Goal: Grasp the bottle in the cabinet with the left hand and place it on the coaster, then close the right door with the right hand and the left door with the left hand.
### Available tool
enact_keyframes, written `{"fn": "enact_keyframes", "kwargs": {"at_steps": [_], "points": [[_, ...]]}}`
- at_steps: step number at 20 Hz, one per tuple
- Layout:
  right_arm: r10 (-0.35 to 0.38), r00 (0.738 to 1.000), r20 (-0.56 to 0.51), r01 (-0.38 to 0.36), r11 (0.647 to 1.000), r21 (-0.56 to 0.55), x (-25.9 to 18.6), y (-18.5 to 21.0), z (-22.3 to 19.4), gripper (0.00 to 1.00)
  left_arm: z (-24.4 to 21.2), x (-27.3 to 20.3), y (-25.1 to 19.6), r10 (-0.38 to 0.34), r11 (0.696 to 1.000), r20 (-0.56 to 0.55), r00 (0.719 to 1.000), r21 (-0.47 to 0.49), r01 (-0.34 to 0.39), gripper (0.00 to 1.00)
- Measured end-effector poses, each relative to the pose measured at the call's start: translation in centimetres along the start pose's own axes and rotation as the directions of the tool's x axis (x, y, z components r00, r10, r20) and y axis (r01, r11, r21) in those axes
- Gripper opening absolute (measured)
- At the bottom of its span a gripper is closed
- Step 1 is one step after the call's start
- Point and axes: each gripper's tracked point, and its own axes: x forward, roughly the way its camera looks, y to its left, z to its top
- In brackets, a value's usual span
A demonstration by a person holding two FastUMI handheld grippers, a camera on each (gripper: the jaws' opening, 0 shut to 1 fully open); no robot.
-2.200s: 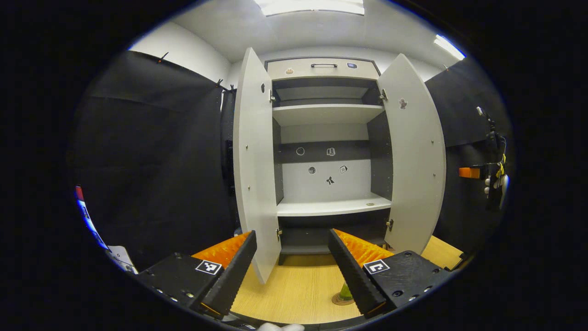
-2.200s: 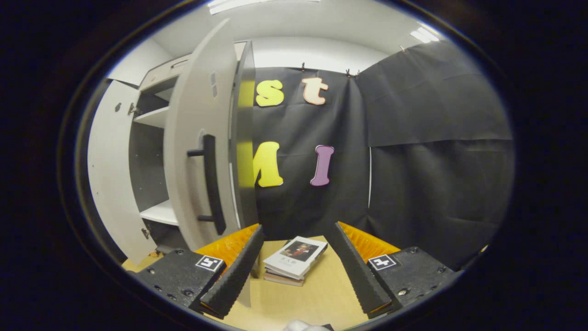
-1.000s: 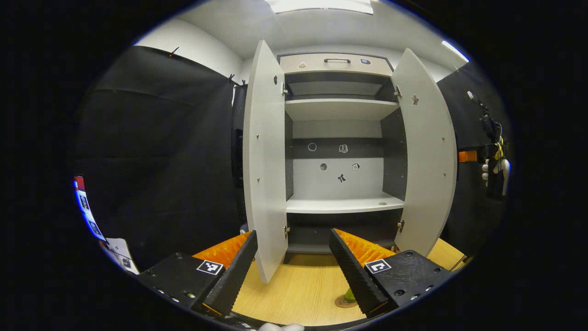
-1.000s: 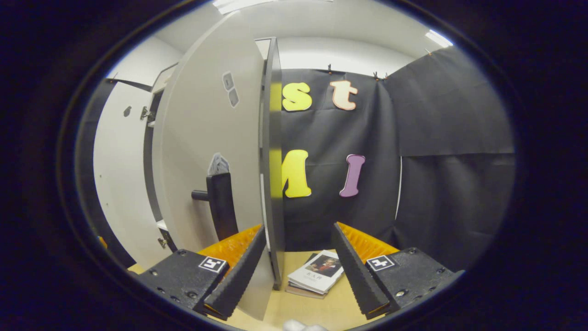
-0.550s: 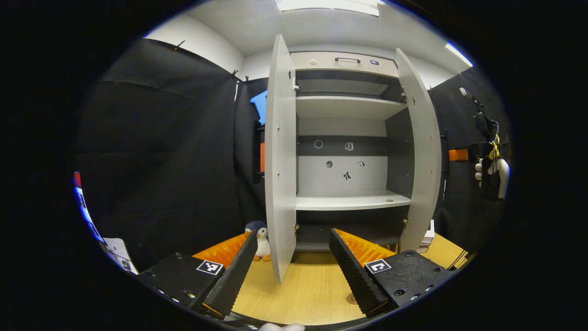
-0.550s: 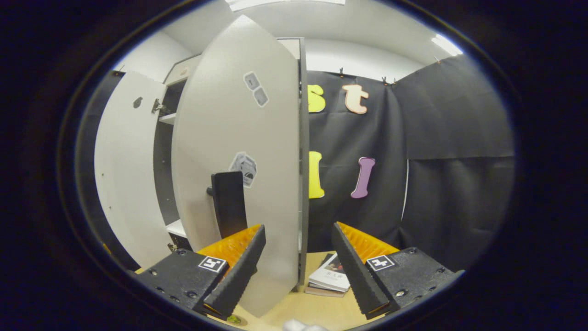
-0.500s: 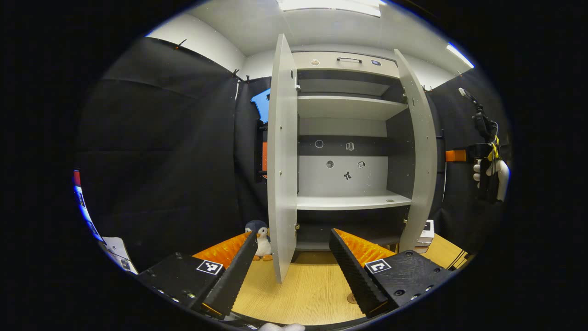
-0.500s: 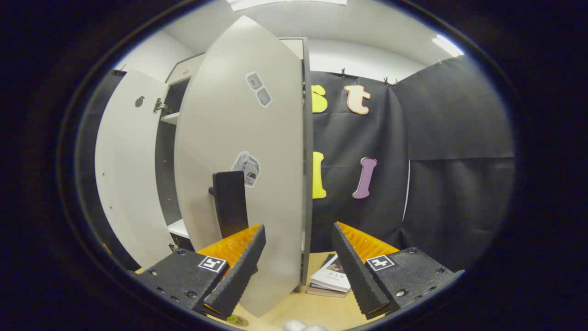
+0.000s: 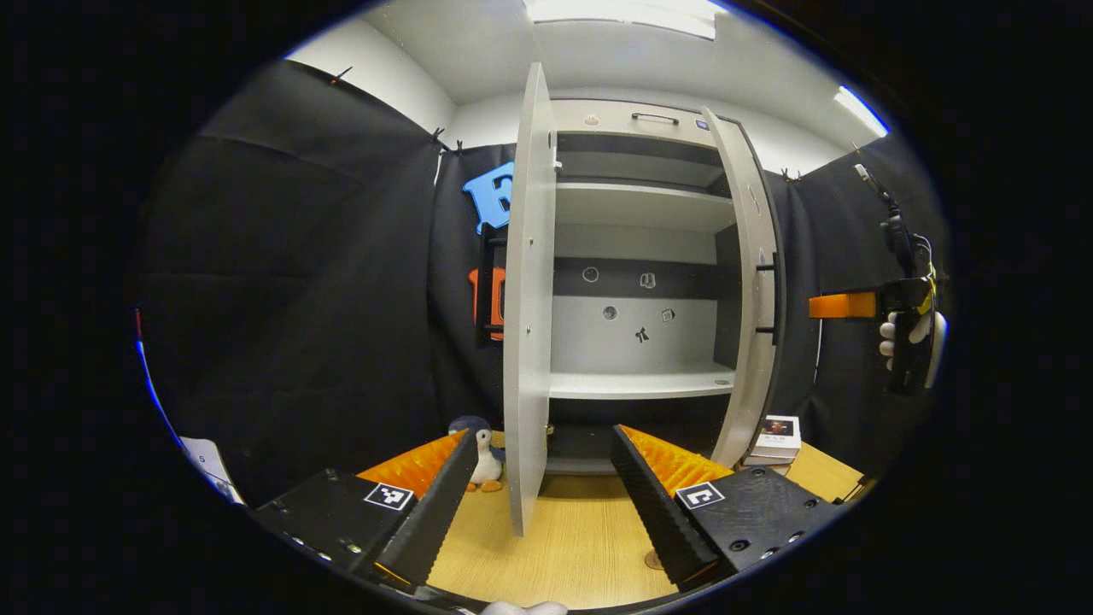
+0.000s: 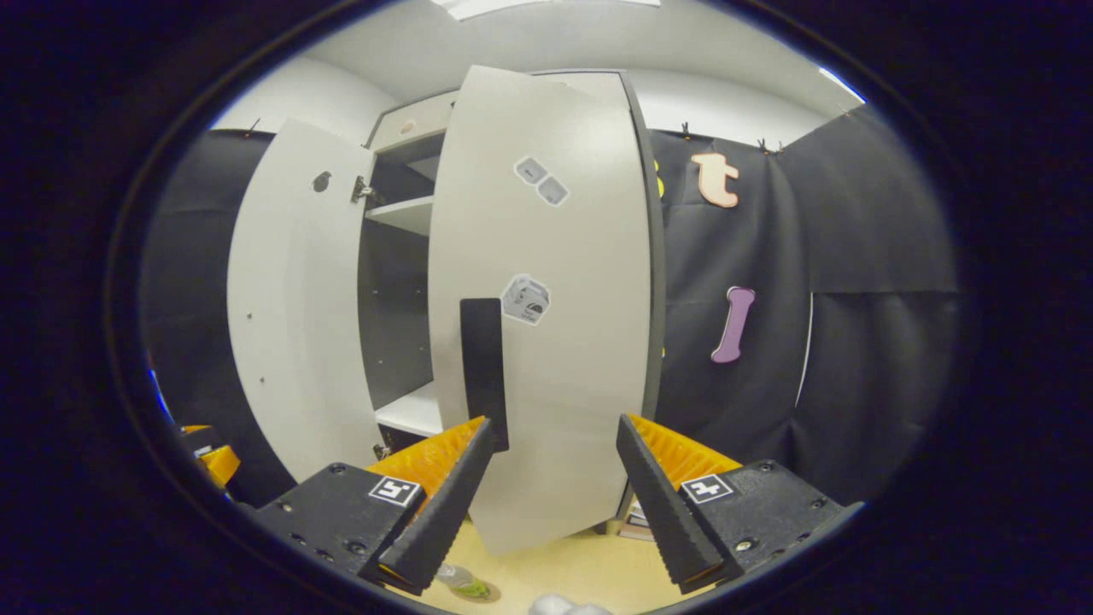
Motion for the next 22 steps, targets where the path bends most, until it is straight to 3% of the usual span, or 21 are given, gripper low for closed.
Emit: {"fn": "enact_keyframes", "kwargs": {"at_steps": [5,8,13,14,15,22], "points": [[0.000,1.000,-0.023,0.000,1.000,-0.001,-1.6,0.9,-1.1,0.94,-0.1,0.9,0.3,-0.018,0.999,-0.010,1.000,-0.045,0.017,0.96],[0.002,0.999,-0.041,-0.002,1.000,0.004,-2.2,1.5,-1.9,0.93,-0.1,1.3,1.1,-0.020,0.999,-0.010,1.000,-0.025,0.020,0.96],[-0.010,0.996,-0.086,0.011,1.000,0.010,-3.9,2.5,-3.9,0.94,0.9,2.0,5.0,0.014,1.000,0.005,1.000,-0.003,-0.014,0.96],[-0.012,0.995,-0.095,0.013,1.000,0.012,-4.1,2.8,-4.5,0.96,1.1,2.4,6.0,0.024,1.000,0.004,1.000,0.005,-0.024,0.92],[-0.014,0.994,-0.106,0.015,1.000,0.012,-4.4,3.0,-5.2,0.96,1.3,2.8,7.1,0.036,0.999,0.005,0.999,0.015,-0.036,0.96],[-0.033,0.985,-0.170,0.034,0.999,0.004,-7.8,3.7,-8.1,0.94,4.5,7.2,14.0,0.113,0.991,0.035,0.993,0.065,-0.115,0.96]]}}
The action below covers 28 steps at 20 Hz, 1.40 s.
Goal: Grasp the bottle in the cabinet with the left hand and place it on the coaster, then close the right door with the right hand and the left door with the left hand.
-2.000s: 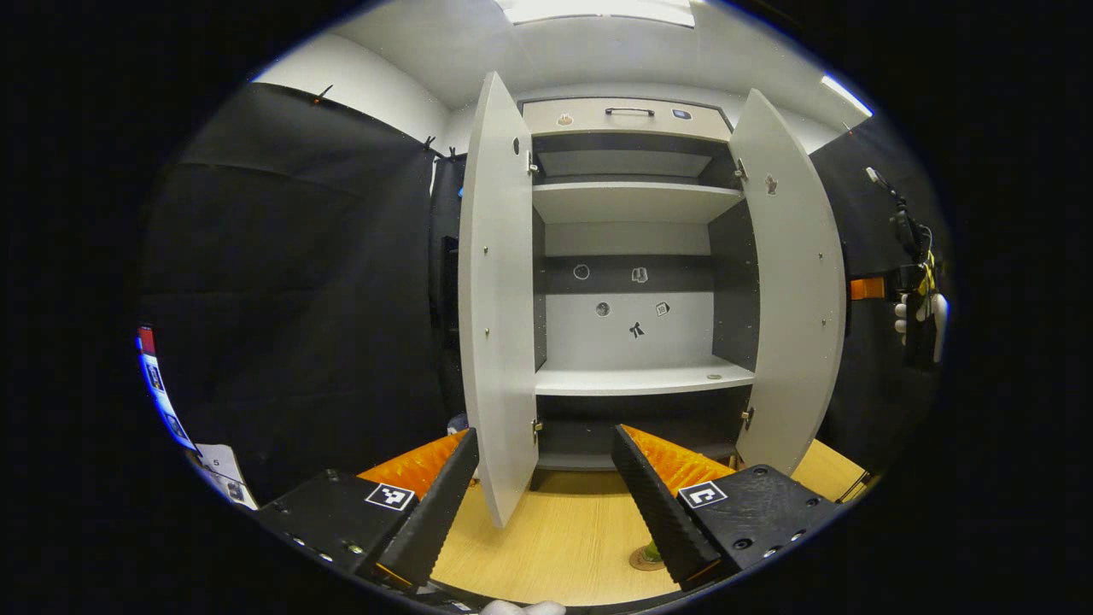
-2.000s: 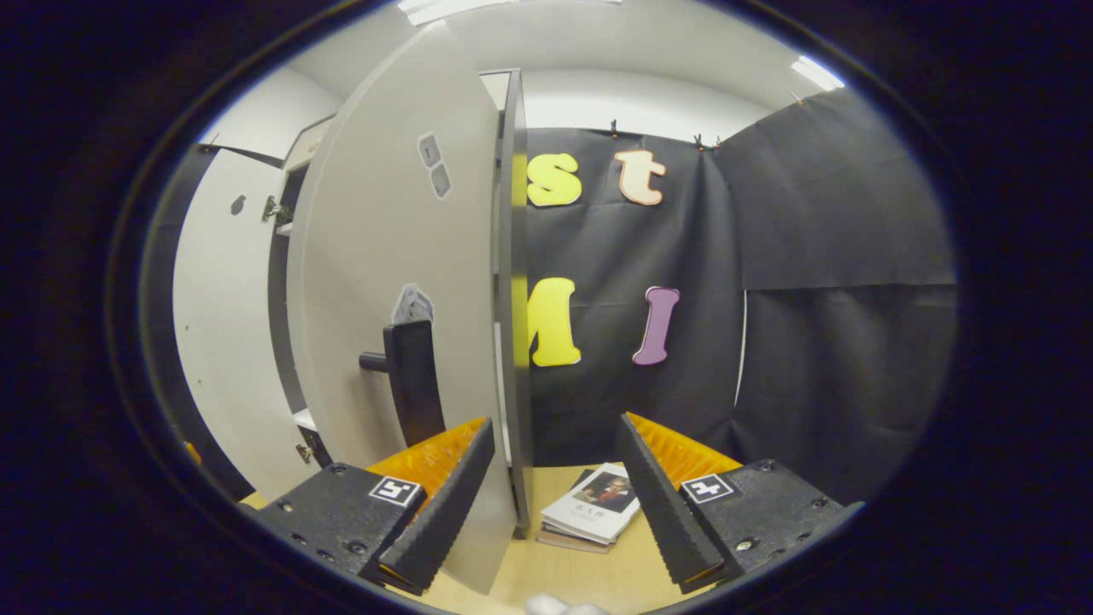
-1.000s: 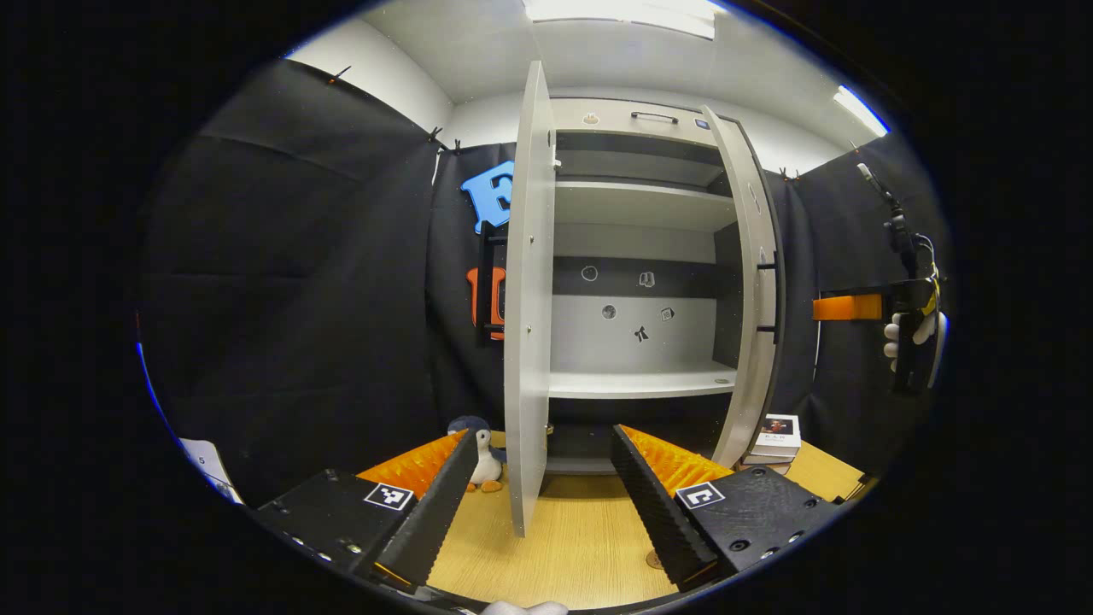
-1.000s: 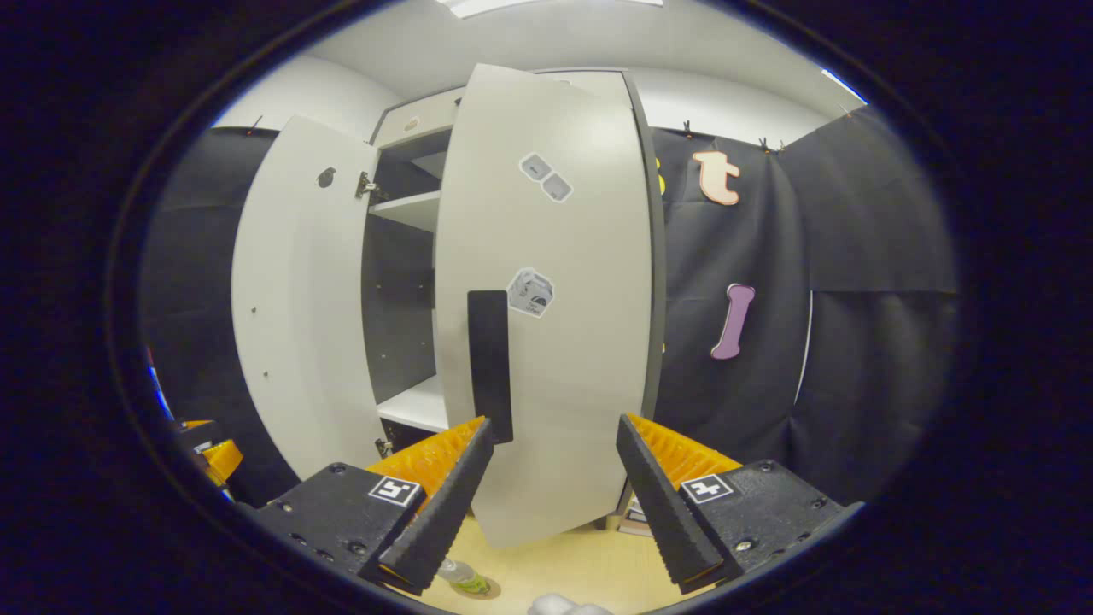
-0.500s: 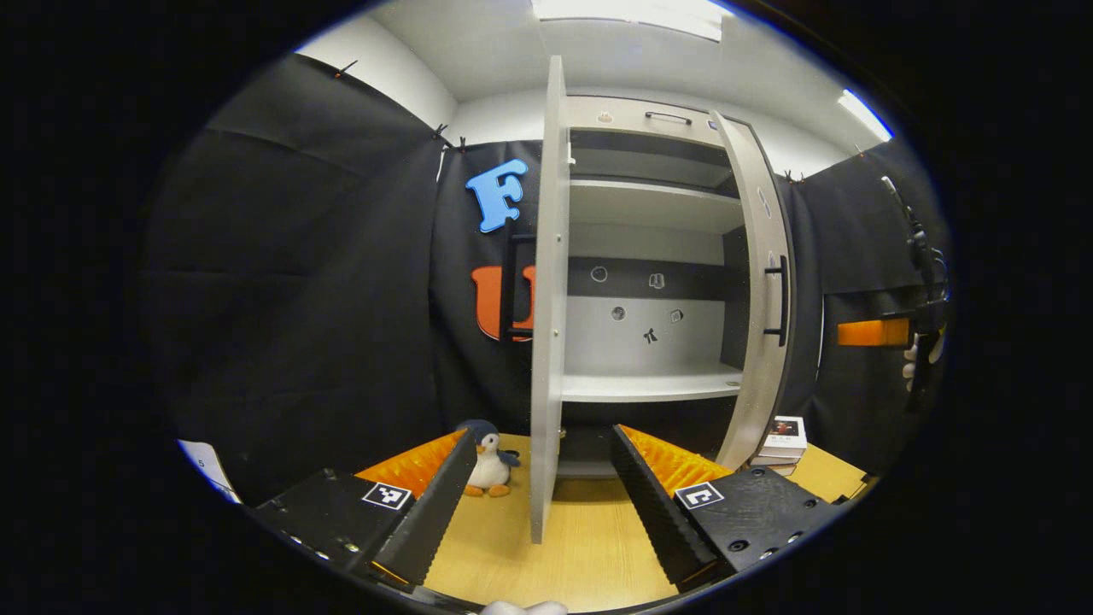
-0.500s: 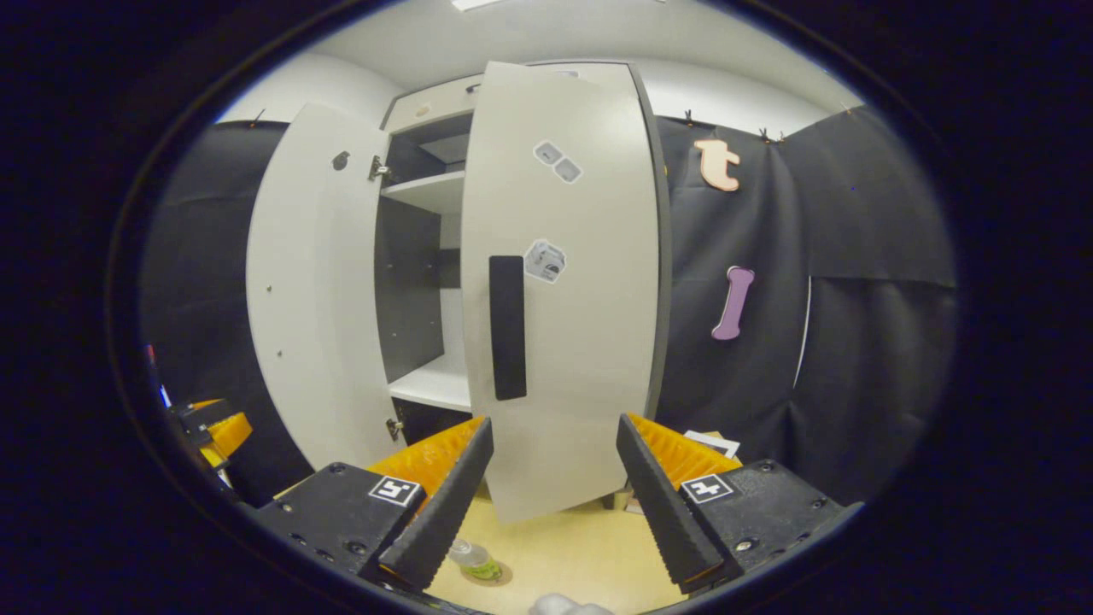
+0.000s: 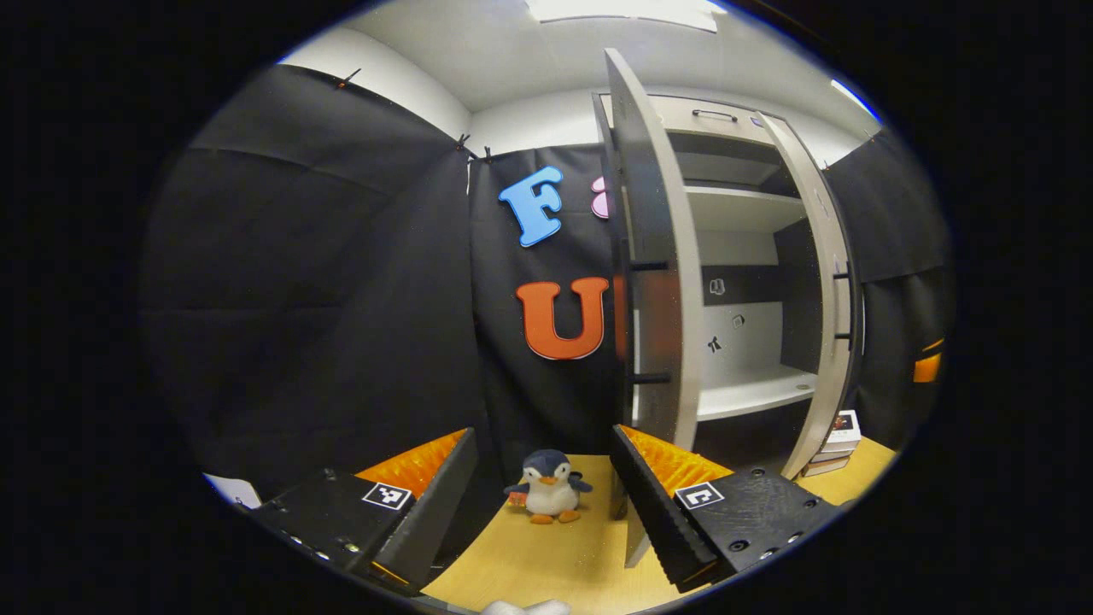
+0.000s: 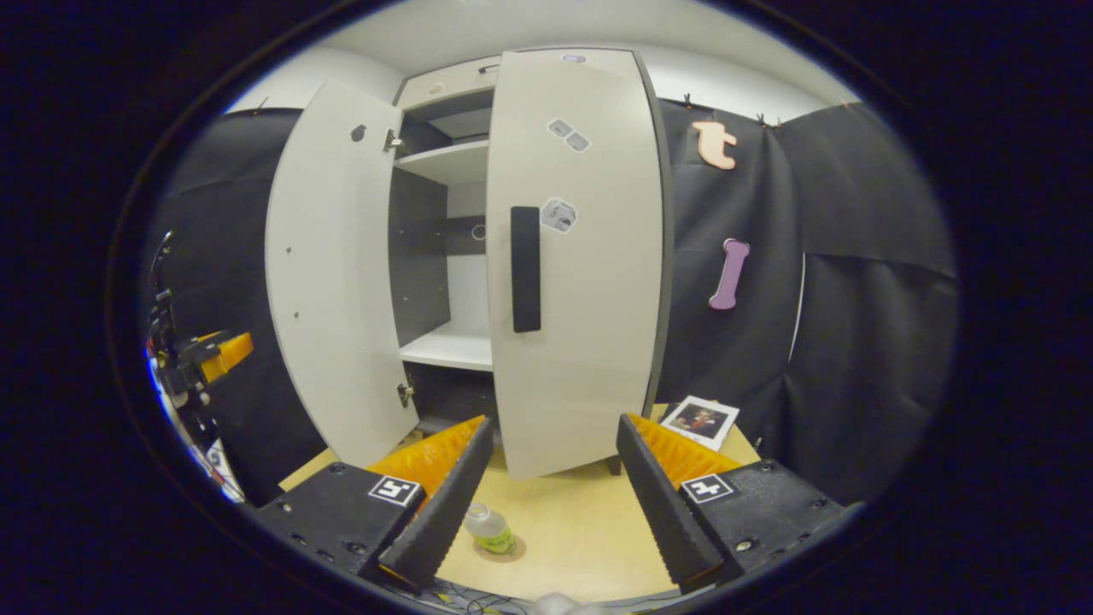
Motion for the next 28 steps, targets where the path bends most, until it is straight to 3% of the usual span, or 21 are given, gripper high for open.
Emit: {"fn": "enact_keyframes", "kwargs": {"at_steps": [4,10,12,13,15,17,18,19,24,25,28], "points": [[-0.035,0.999,-0.017,0.035,0.999,0.002,-1.6,-0.5,-0.6,0.94,2.4,3.3,1.8,0.021,1.000,0.033,0.999,-0.006,-0.021,0.96],[-0.078,0.996,-0.031,0.079,0.996,0.035,-4.2,-1.7,-0.5,0.96,5.0,7.2,0.1,-0.012,0.999,0.074,0.997,-0.035,0.014,0.96],[-0.095,0.995,-0.026,0.096,0.995,0.037,-4.9,-2.5,-0.6,0.96,5.2,8.2,0.0,0.010,0.999,0.057,0.998,-0.030,-0.009,0.99],[-0.107,0.994,-0.026,0.108,0.993,0.052,-5.2,-3.0,-0.7,0.96,5.3,8.2,0.1,0.009,1.000,0.053,0.999,-0.016,-0.009,0.92],[-0.111,0.993,-0.037,0.114,0.989,0.091,-5.9,-3.7,-1.2,0.96,5.9,7.7,-0.1,0.008,1.000,0.081,0.997,0.003,-0.008,0.87],[-0.127,0.990,-0.055,0.132,0.986,0.104,-6.4,-4.6,-1.7,0.94,6.1,7.8,-0.2,0.010,1.000,0.091,0.996,0.012,-0.011,0.90],[-0.133,0.990,-0.055,0.138,0.985,0.105,-6.1,-2.9,-2.8,0.94,6.1,7.7,-0.4,0.008,1.000,0.095,0.995,0.021,-0.010,0.94],[-0.139,0.989,-0.054,0.144,0.984,0.105,-6.3,-3.2,-2.7,0.94,6.1,7.6,-0.5,0.011,0.999,0.097,0.995,0.030,-0.014,0.90],[-0.117,0.992,-0.050,0.122,0.988,0.098,-6.7,-3.6,-2.4,0.96,5.8,7.1,-0.7,0.020,1.000,0.086,0.996,0.018,-0.022,0.90],[-0.112,0.993,-0.047,0.116,0.989,0.095,-6.7,-3.6,-2.3,0.96,5.8,6.9,-0.9,0.022,1.000,0.086,0.996,0.018,-0.024,0.94],[-0.102,0.994,-0.041,0.106,0.989,0.099,-6.8,-4.0,-2.1,0.96,5.7,6.4,-1.9,0.017,1.000,0.076,0.997,0.010,-0.018,0.90]]}}
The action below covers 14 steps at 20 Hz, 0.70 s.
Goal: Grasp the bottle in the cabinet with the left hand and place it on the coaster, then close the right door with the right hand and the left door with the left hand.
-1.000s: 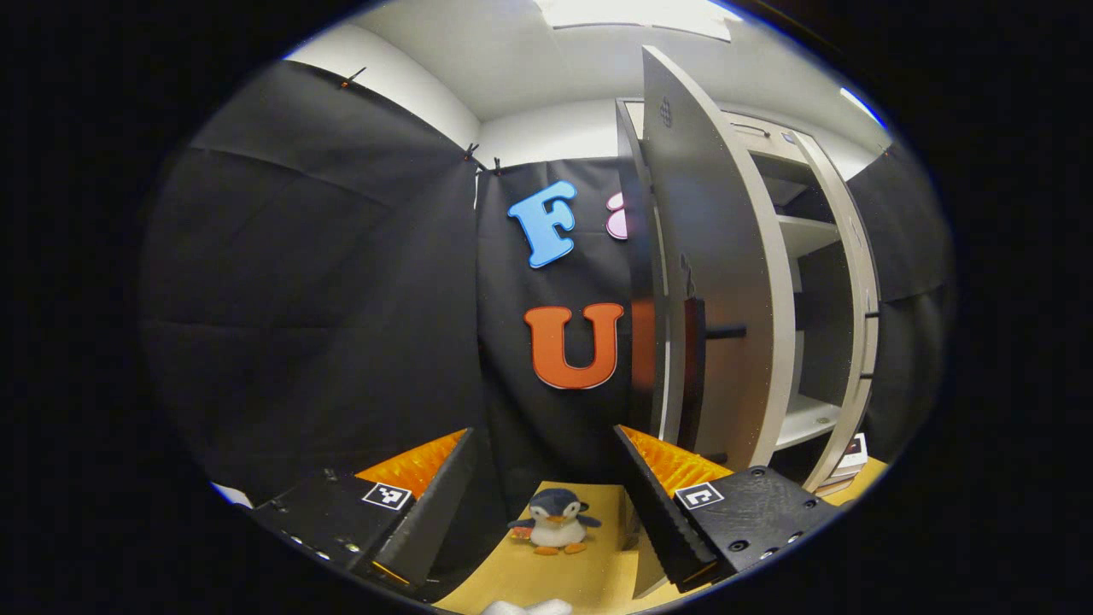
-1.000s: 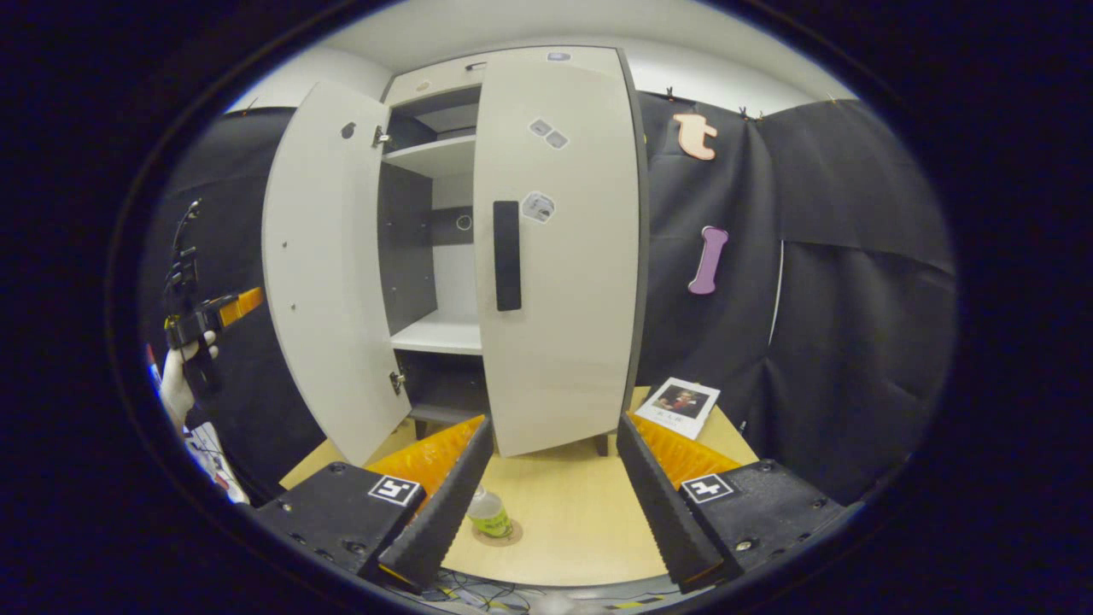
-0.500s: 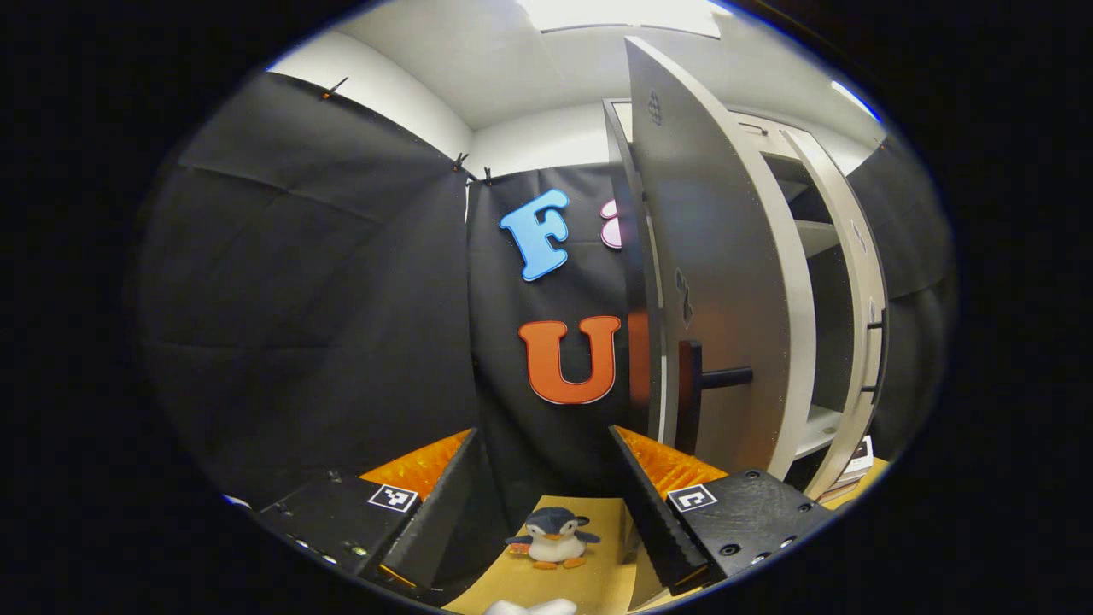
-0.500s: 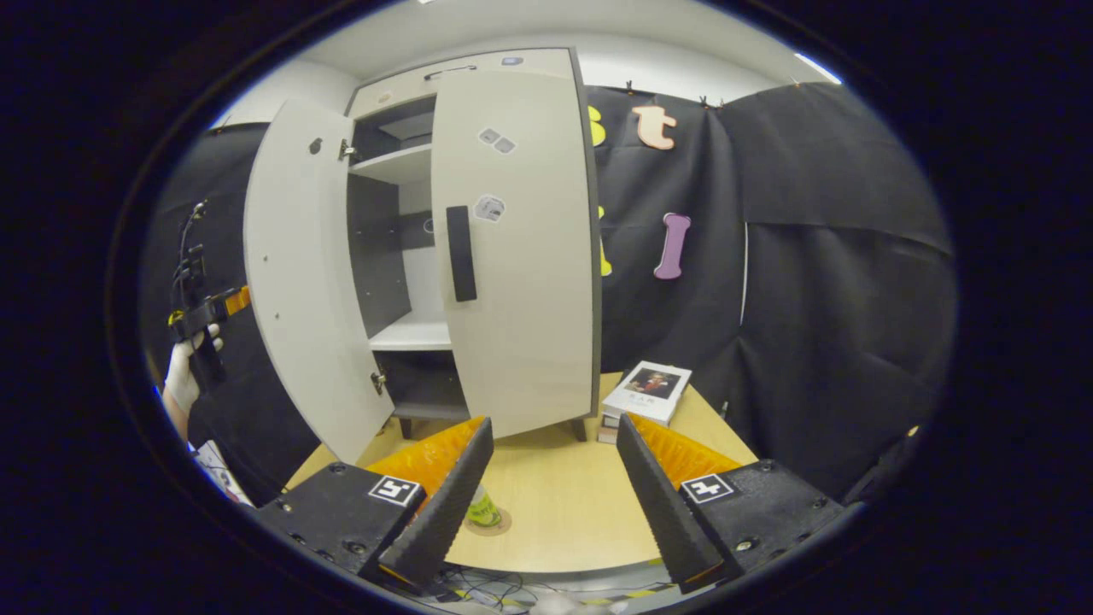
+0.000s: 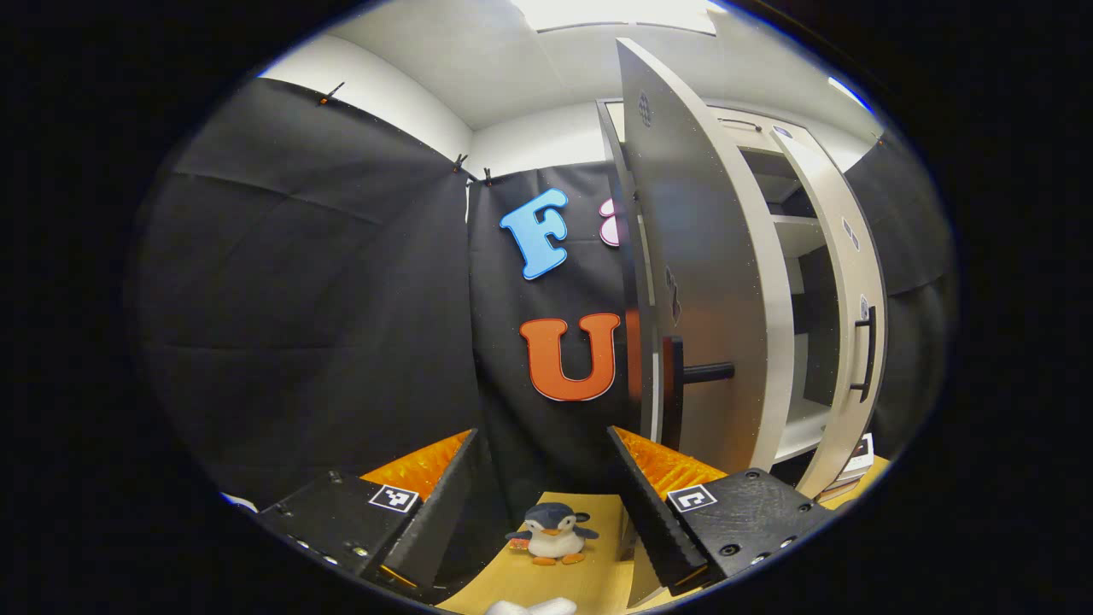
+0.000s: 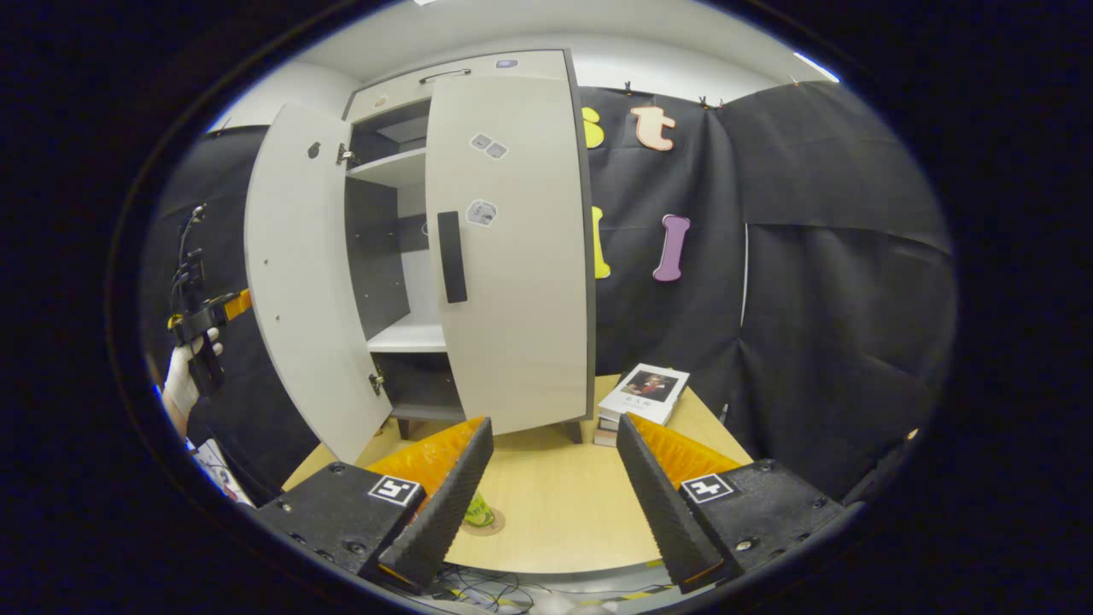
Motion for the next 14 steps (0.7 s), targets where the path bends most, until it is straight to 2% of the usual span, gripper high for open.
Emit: {"fn": "enact_keyframes", "kwargs": {"at_steps": [6,11,14], "points": [[0.007,1.000,0.003,-0.007,1.000,0.001,0.3,-2.2,0.8,0.96,0.3,-0.7,-2.2,0.017,1.000,-0.007,1.000,0.006,-0.017,0.87],[0.012,1.000,-0.007,-0.012,1.000,-0.001,0.4,-4.1,1.3,0.96,0.4,-1.3,-5.5,-0.015,1.000,-0.014,1.000,-0.004,0.015,0.88],[0.011,1.000,-0.007,-0.011,1.000,-0.007,0.6,-5.4,1.7,0.96,0.4,-1.4,-8.5,-0.062,0.998,-0.019,0.998,-0.026,0.062,0.88]]}}
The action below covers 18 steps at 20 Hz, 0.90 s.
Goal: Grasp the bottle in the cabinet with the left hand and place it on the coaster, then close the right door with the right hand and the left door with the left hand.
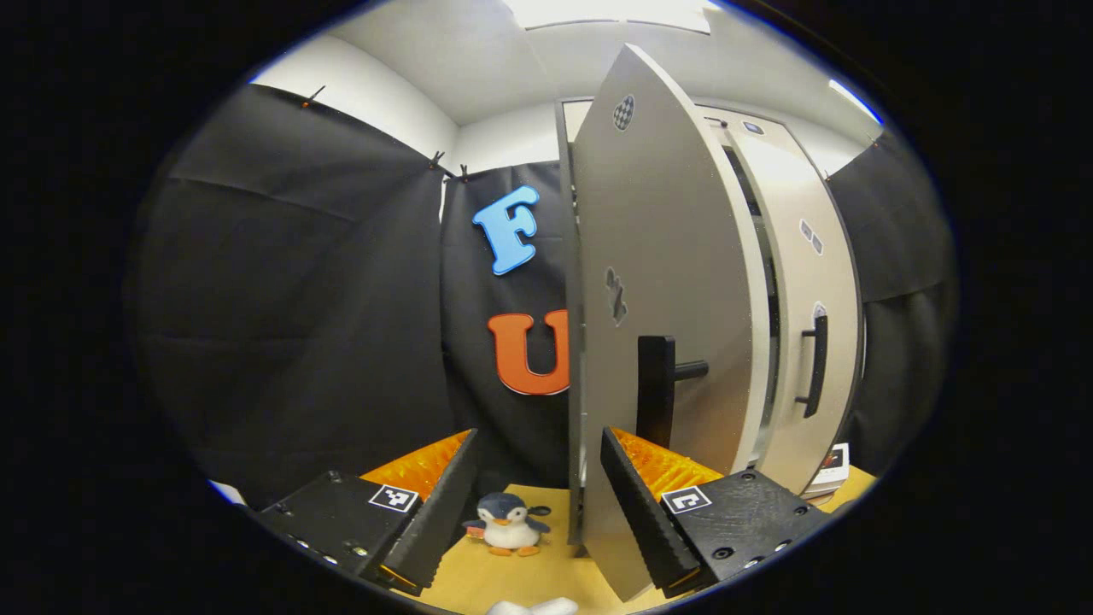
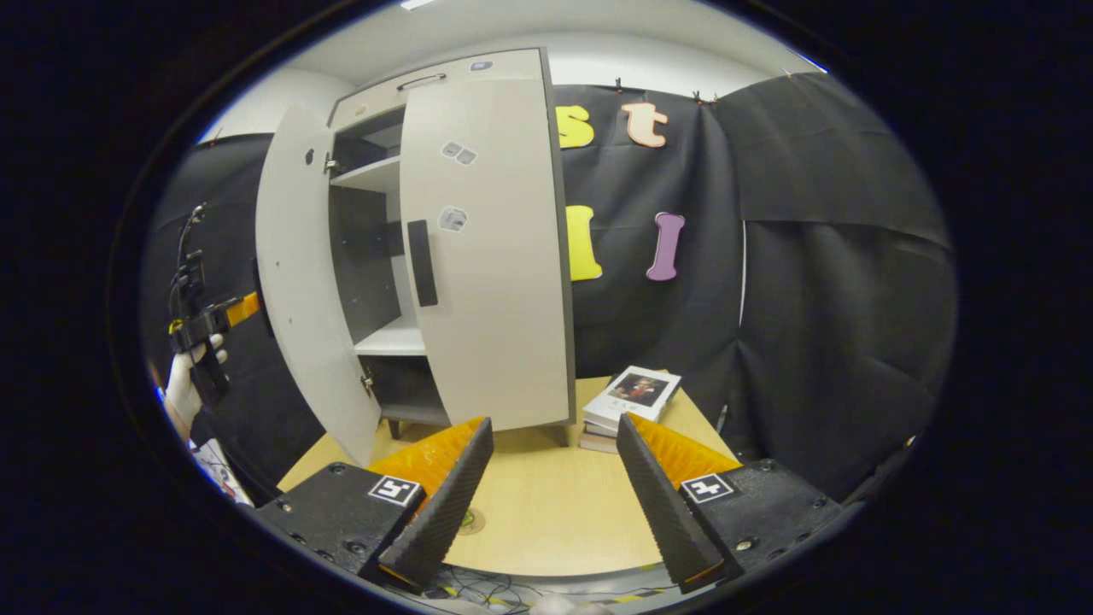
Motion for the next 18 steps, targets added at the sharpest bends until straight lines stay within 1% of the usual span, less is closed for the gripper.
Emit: {"fn": "enact_keyframes", "kwargs": {"at_steps": [4,6,9,11,14,18], "points": [[-0.009,1.000,0.001,0.009,1.000,-0.002,-0.3,-1.1,0.4,0.96,-0.2,0.3,-5.6,-0.095,0.995,-0.006,0.995,-0.028,0.095,0.88],[-0.015,1.000,0.000,0.015,1.000,-0.002,-0.4,-1.7,0.3,0.96,-0.3,0.7,-8.4,-0.147,0.988,-0.009,0.989,-0.043,0.147,0.90],[-0.028,1.000,0.006,0.028,1.000,-0.007,-0.7,-2.4,0.8,0.96,-0.9,0.9,-10.8,-0.192,0.980,-0.034,0.981,-0.068,0.189,0.97],[-0.030,1.000,0.009,0.030,1.000,-0.003,-0.7,-2.5,0.9,0.96,-1.0,0.6,-11.1,-0.195,0.978,-0.038,0.980,-0.078,0.192,0.96],[-0.028,0.999,0.019,0.029,1.000,-0.004,-0.7,-2.2,1.2,0.96,-1.4,0.0,-10.8,-0.182,0.982,-0.051,0.982,-0.062,0.179,0.96],[-0.023,0.999,0.037,0.024,1.000,-0.008,-0.7,-1.3,1.7,0.96,-1.3,-1.7,-10.7,-0.180,0.982,-0.064,0.982,-0.065,0.176,0.97]]}}
